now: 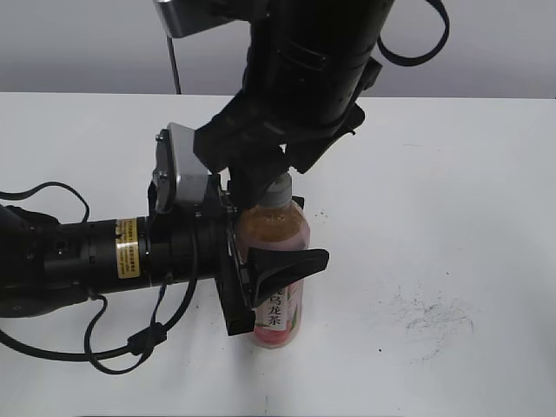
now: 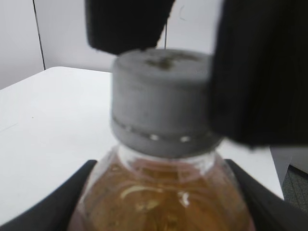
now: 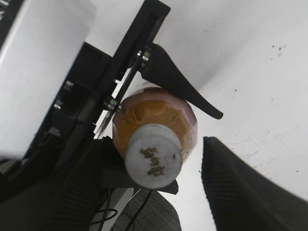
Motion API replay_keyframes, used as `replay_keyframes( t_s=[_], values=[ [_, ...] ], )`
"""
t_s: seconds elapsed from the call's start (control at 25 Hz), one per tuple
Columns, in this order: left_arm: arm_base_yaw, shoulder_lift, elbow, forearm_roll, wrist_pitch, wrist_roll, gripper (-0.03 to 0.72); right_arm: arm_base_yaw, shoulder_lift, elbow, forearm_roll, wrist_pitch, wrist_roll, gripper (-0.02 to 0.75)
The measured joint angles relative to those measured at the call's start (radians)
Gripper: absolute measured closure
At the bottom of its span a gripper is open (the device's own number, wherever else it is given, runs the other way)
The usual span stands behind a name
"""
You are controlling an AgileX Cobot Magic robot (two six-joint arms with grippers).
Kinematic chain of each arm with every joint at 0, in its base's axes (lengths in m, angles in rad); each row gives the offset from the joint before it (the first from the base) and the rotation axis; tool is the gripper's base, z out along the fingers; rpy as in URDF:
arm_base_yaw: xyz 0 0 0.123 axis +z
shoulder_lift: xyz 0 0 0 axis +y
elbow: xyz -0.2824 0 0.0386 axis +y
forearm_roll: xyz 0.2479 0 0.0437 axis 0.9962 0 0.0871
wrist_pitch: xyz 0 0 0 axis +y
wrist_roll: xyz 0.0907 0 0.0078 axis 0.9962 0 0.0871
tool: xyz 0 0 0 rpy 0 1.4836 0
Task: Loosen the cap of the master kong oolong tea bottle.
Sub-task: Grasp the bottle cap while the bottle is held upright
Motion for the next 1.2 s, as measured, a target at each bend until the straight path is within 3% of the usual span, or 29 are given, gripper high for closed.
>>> replay_keyframes(
  t_s=[0.36,0.68,0.88,1.04,1.2],
  values=[
    [0.000,0.000,0.000,0.000,0.000,0.000,0.242,0.000,0.000,0.000,0.000,0.000,-0.033,0.319],
    [0.000,0.000,0.000,0.000,0.000,0.000,0.242,0.000,0.013,0.000,0.000,0.000,-0.050,0.327],
    [0.000,0.000,0.000,0.001,0.000,0.000,0.242,0.000,0.016,0.000,0.000,0.000,-0.073,0.441],
    [0.000,0.000,0.000,0.001,0.000,0.000,0.242,-0.001,0.016,0.000,0.000,0.000,-0.164,0.465],
    [0.000,0.000,0.000,-0.001,0.000,0.000,0.242,-0.001,0.016,0.000,0.000,0.000,-0.373,0.465]
  ],
)
